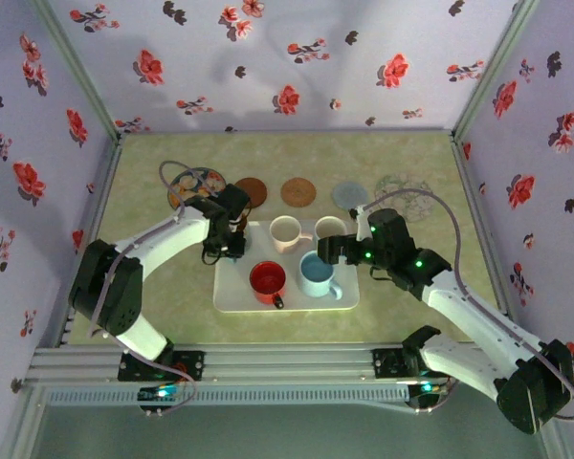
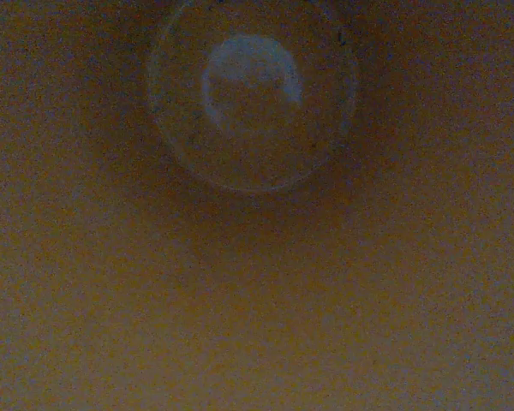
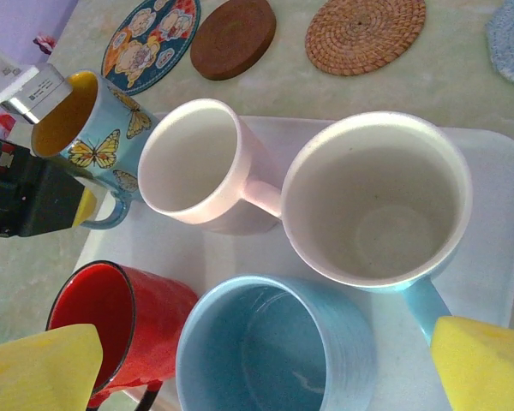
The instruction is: Place the cup by the coaster
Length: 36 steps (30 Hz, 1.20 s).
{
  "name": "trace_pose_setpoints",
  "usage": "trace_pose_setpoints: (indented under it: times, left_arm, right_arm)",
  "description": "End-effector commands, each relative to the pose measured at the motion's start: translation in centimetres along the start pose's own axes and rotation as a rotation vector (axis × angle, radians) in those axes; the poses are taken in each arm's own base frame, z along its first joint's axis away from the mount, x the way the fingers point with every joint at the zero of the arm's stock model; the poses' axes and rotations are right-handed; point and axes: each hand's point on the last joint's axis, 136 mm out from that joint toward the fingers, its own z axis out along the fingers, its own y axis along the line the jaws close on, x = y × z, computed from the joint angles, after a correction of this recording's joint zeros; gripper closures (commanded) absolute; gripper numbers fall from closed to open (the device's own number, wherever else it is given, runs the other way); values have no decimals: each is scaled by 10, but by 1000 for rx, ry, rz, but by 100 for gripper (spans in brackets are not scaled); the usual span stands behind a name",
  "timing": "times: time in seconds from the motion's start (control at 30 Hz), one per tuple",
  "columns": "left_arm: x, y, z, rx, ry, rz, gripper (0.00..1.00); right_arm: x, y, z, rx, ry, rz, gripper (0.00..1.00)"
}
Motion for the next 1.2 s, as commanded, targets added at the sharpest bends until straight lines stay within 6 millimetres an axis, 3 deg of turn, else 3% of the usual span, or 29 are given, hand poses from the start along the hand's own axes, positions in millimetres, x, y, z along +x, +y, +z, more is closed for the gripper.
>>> trace_pose_setpoints:
  times: [0.0, 0.1, 0.47, 0.87, 1.17]
  left_arm:
    - [-3, 3, -9, -25, -21, 19, 92]
    - [-5, 2, -11, -22, -29, 18, 100]
    - [-16, -1, -32, 8, -99, 8, 100]
    - [-43, -3, -96, 51, -282, -11, 100]
    - [-68, 11, -133, -17, -401, 6, 100]
  right_arm:
    - [-8, 11, -5, -31, -15, -42, 0]
    - [-7, 13, -6, -45, -8, -61, 0]
    - [-8, 23, -11, -88, -12, -109, 0]
    - [-34, 37, -18, -107, -65, -181, 0]
    - [-62, 51, -14, -101, -43, -318, 0]
